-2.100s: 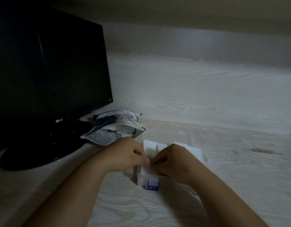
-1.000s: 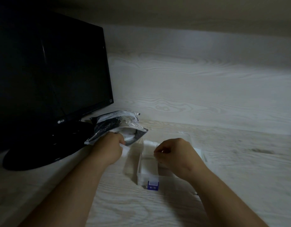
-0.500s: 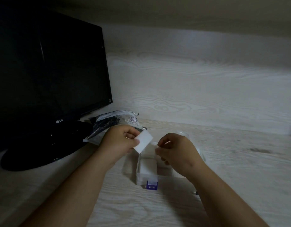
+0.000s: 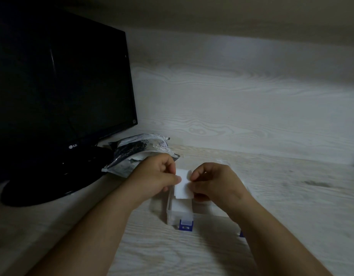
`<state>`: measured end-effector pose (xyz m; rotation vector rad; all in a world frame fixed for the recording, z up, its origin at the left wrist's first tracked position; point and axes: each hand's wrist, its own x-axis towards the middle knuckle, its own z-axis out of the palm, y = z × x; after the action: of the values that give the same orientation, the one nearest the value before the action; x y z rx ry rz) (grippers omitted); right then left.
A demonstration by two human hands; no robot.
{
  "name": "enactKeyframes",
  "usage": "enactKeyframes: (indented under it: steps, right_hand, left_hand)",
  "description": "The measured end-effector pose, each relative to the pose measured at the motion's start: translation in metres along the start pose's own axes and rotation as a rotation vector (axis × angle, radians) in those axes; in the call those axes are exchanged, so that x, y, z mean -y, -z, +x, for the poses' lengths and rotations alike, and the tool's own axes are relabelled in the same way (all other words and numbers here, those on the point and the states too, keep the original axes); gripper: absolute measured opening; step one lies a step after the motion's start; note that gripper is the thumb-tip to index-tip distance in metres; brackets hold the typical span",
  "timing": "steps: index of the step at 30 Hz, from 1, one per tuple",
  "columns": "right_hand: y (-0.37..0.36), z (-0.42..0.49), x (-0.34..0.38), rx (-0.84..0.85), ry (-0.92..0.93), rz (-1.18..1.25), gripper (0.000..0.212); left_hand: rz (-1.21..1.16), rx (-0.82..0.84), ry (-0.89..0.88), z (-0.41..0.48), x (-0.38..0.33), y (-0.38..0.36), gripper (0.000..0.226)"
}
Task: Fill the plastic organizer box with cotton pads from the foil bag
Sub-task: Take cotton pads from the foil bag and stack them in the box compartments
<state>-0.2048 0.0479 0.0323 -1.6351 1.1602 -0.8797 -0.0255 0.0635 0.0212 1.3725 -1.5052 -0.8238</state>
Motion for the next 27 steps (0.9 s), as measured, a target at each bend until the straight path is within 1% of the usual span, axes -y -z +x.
enactKeyframes:
  steps: [2, 6, 10, 13, 17, 20, 22, 25, 27]
  right_hand:
    - [0.0006, -0.0007, 0.0005, 0.025, -0.025, -0.03, 0.013]
    - [-0.0007, -0.0014, 0.0002, 0.054, -0.06, -0.143, 0.015]
    - [-0.0009, -0.0049, 0.0011, 0.109, -0.091, -0.232, 0.008]
    - [-0.0027, -0.0077, 0.0032, 0.129, -0.088, -0.282, 0.01]
    - [-0.0031, -0.0065, 0.0019, 0.124, -0.085, -0.3, 0.013]
    - [-0.0033, -0.0067, 0.0015, 0.145, -0.08, -0.325, 0.015]
    - [-0.0042, -0.0066, 0.001, 0.149, -0.065, -0.388, 0.016]
    - [-0.0047, -0.0047, -0.0004, 0.141, -0.025, -0.531, 0.014]
    - [-0.0043, -0.0036, -0.0013, 0.123, -0.009, -0.59, 0.016]
  left_hand:
    - [0.046, 0.021, -0.026, 0.0002, 0.0028, 0.0018, 0.026]
    - [0.157, 0.102, -0.041, -0.0026, 0.0051, 0.0043, 0.018]
    - [0.272, 0.125, -0.041, -0.0035, 0.005, 0.0023, 0.018]
    - [0.341, 0.123, -0.039, -0.0033, 0.0054, -0.0002, 0.021]
    - [0.383, 0.146, -0.032, -0.0049, 0.0032, -0.0032, 0.02]
    - [0.445, 0.122, -0.036, -0.0049, 0.0036, -0.003, 0.021]
    - [0.476, 0.128, -0.027, -0.0045, 0.0053, -0.0017, 0.02]
    - [0.544, 0.178, 0.0, -0.0066, 0.0054, -0.0001, 0.013]
    - [0.574, 0.207, 0.007, -0.0088, 0.0031, -0.0004, 0.011]
